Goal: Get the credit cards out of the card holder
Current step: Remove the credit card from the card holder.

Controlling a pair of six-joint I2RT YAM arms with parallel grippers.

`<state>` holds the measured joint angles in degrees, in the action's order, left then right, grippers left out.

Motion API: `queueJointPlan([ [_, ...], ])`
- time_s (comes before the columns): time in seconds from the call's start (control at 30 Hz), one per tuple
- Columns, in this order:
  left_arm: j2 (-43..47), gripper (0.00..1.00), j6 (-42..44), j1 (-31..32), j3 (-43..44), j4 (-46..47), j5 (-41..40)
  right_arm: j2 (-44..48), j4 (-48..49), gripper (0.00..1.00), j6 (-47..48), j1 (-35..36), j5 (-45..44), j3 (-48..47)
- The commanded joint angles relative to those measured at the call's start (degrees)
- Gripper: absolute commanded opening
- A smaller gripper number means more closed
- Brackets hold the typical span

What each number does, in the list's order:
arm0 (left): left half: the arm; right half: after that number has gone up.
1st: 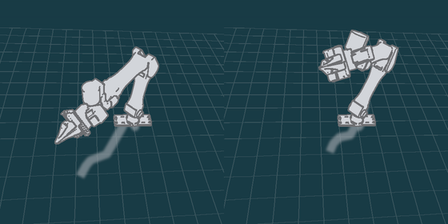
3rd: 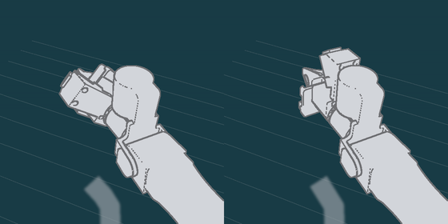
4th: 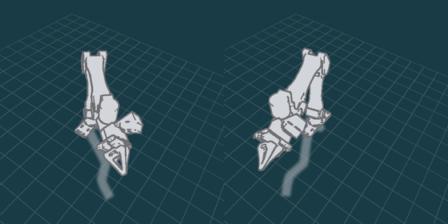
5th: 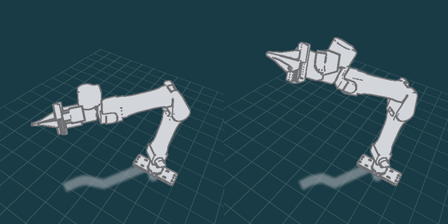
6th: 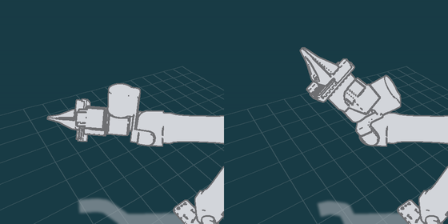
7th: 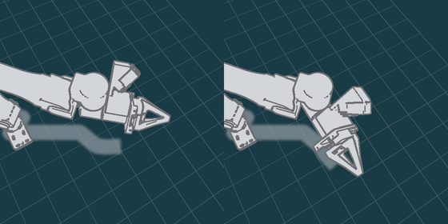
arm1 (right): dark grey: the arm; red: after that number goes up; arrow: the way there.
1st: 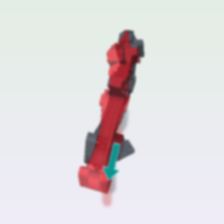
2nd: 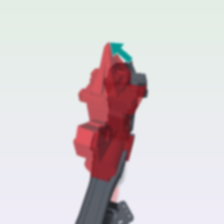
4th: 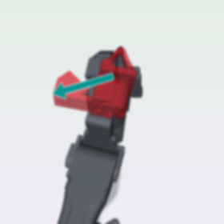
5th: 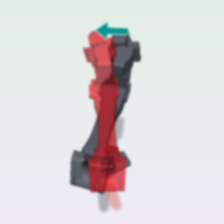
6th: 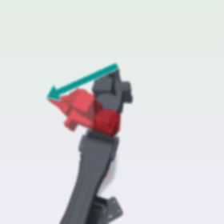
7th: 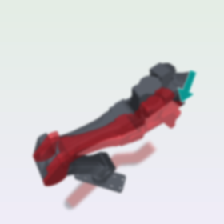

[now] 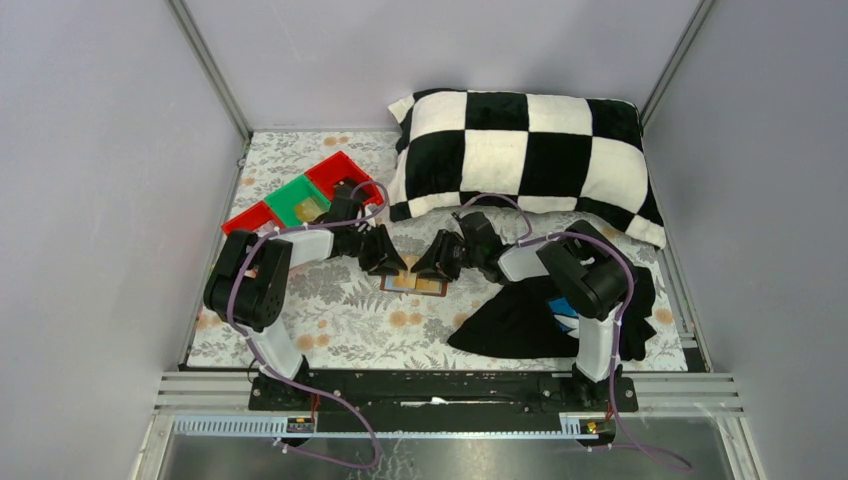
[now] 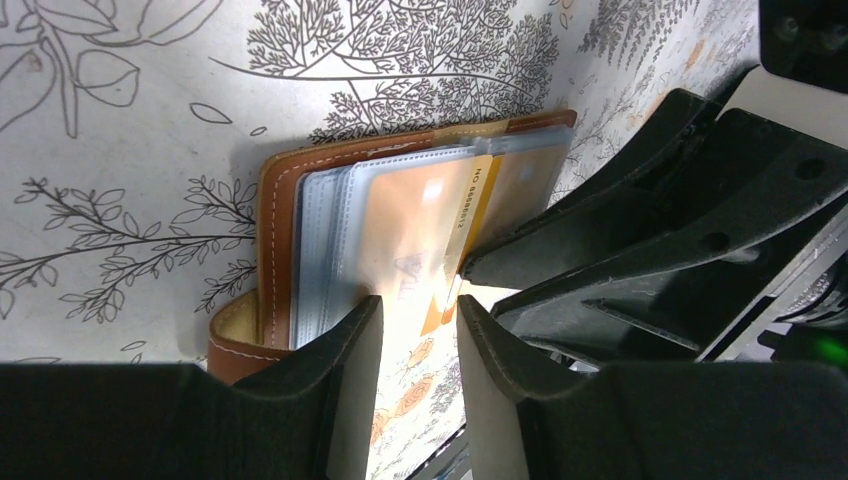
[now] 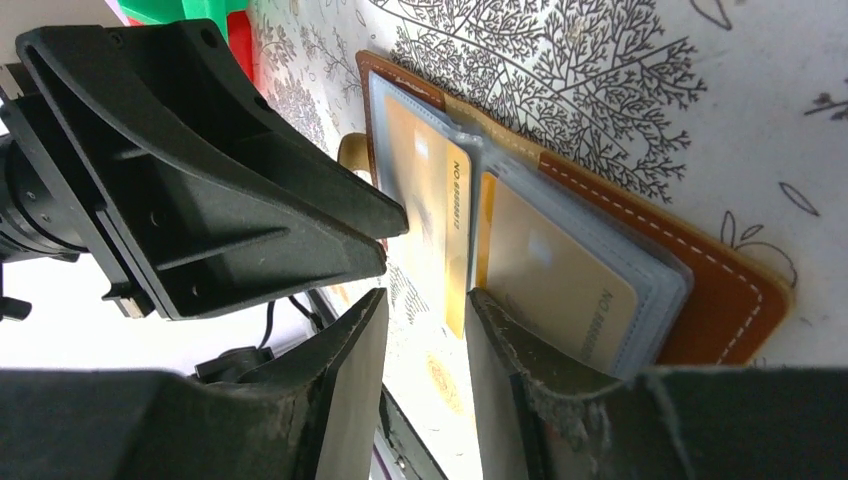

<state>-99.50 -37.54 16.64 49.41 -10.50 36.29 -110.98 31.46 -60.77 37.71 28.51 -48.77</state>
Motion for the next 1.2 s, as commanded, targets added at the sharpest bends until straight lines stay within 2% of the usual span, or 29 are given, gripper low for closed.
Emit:
queueJointPlan([
  [0.0, -2.2, 0.38, 0.6, 0.0, -2.2, 2.8, -0.9, -1.9, 2.5, 0.42, -1.6, -0.2, -0.7, -1.4],
  [0.2, -1.8, 0.37, 0.6, 0.0, -2.4, 3.0, -1.6, -2.4, 3.8, 0.41, -2.5, -0.1, -0.4, -1.3],
  [0.37, 3.9, 0.38, 1.4, -0.1, -1.2, 0.1, -7.8, -1.6, 3.6, 0.41, -2.0, -0.5, -0.8, 0.0],
  [0.5, 5.9, 0.38, 1.6, 0.0, -0.4, -0.9, -9.8, -1.7, 4.1, 0.41, -2.1, -0.8, -0.6, 0.5],
  [1.17, 0.5, 0.38, 1.4, 0.3, -2.4, 1.8, -5.1, -2.6, 4.1, 0.40, -2.1, -1.1, 0.2, -0.4],
])
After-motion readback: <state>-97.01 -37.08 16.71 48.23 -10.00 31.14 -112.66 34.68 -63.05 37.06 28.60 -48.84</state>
